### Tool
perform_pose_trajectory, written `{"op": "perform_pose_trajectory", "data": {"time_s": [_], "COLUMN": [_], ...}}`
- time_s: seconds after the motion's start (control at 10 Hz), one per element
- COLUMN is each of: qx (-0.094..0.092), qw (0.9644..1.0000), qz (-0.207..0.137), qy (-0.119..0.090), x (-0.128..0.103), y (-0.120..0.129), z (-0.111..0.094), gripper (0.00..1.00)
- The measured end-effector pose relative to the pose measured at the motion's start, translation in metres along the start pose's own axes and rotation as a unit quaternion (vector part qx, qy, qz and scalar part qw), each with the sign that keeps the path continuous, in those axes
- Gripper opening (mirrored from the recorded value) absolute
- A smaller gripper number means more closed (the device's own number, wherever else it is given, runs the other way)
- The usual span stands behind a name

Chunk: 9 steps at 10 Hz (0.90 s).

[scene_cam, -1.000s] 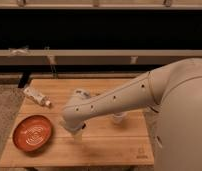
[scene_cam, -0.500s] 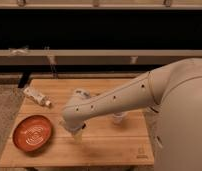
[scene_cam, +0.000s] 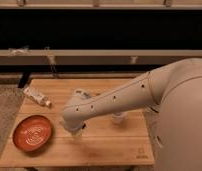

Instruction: Place the pepper on the white sponge

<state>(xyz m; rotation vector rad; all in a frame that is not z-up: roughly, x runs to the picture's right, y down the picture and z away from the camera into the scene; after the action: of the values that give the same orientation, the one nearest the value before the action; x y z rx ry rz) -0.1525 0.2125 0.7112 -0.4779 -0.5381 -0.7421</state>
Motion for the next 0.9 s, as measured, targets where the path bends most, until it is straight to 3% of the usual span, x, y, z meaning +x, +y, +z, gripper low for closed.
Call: {"op": "perform_pose_trajectory", "data": {"time_s": [0.7, 0.9], "qx": [-0.001, -0.009], "qw": [1.0, 0.9997], "qz": [0.001, 0.002], "qy": [0.002, 0.023], "x": [0.0007, 0.0096], "y": [-0.0007, -0.0079], "z": [-0.0008, -0.002], "gripper": [0.8, 0.8]}}
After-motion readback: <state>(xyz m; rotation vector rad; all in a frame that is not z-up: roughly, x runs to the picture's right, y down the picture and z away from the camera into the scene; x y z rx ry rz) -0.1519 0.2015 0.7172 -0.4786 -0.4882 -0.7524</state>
